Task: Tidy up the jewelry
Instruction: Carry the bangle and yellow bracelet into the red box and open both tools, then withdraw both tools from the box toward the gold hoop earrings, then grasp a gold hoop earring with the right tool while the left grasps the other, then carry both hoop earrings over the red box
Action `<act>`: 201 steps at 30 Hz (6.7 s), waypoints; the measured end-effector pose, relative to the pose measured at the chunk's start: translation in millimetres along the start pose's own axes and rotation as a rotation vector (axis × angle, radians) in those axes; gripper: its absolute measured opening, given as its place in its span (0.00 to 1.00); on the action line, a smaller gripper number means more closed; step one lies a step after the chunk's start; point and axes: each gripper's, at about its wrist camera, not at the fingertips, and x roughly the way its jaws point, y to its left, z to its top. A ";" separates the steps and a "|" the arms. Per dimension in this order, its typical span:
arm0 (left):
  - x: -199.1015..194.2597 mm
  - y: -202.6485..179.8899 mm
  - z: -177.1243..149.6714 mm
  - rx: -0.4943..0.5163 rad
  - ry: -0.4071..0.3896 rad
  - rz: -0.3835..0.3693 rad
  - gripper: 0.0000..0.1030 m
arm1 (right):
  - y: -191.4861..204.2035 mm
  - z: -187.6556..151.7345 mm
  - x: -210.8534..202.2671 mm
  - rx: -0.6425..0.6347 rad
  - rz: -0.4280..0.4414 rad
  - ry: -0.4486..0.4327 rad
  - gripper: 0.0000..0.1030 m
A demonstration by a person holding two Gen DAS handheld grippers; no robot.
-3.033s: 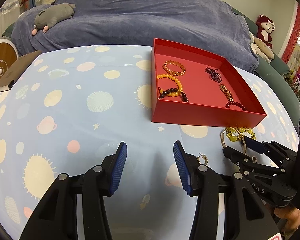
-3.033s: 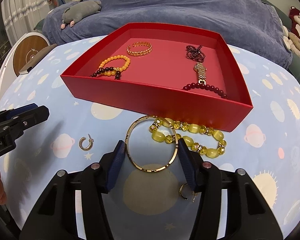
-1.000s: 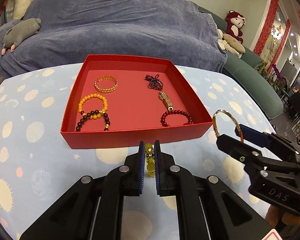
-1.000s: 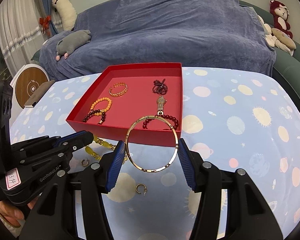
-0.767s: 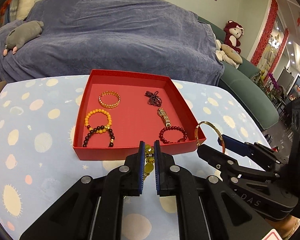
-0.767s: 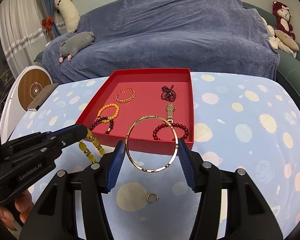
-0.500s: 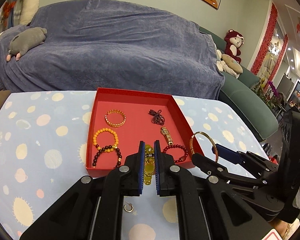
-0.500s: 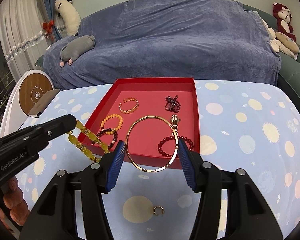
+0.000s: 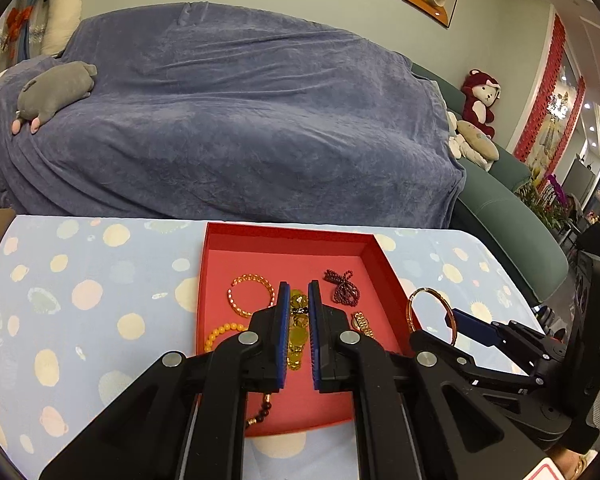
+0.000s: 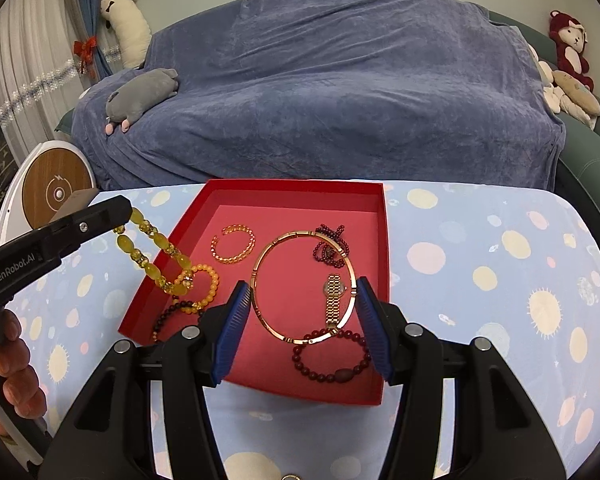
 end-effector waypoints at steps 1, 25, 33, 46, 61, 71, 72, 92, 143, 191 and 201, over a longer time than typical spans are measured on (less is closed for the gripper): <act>4.6 0.8 2.6 0.002 0.000 0.004 0.07 | -4.2 1.7 6.7 0.011 -0.002 0.012 0.50; 66.6 11.7 -1.3 0.010 0.091 0.008 0.07 | -16.7 -4.4 71.2 0.023 -0.041 0.135 0.51; 63.4 15.5 -0.7 0.004 0.083 0.041 0.10 | -19.5 0.1 61.1 0.039 -0.040 0.112 0.55; 35.6 23.7 -17.1 -0.027 0.090 0.069 0.10 | -5.8 -12.9 12.6 -0.020 -0.022 0.052 0.56; -13.2 8.5 -57.4 -0.010 0.073 0.102 0.16 | -2.9 -51.9 -28.6 -0.036 0.003 0.040 0.56; -22.7 0.9 -89.4 -0.001 0.102 0.120 0.16 | 3.5 -80.8 -38.8 -0.076 0.002 0.056 0.55; -22.3 0.9 -91.3 -0.001 0.106 0.124 0.16 | 2.9 -82.3 -39.3 -0.075 0.003 0.058 0.55; -19.2 0.9 -131.0 0.006 0.171 0.162 0.16 | 7.2 -128.0 -38.4 -0.058 0.028 0.125 0.52; 9.6 -20.1 -169.6 0.116 0.245 0.127 0.24 | 3.5 -144.3 -16.4 -0.074 -0.002 0.177 0.17; -31.6 -18.1 -116.1 0.012 0.127 0.086 0.14 | 45.3 -76.2 -46.4 -0.043 0.063 0.018 0.17; -47.9 -14.6 -81.8 -0.003 0.089 0.115 0.14 | 53.8 -53.3 -56.4 -0.064 0.057 -0.009 0.17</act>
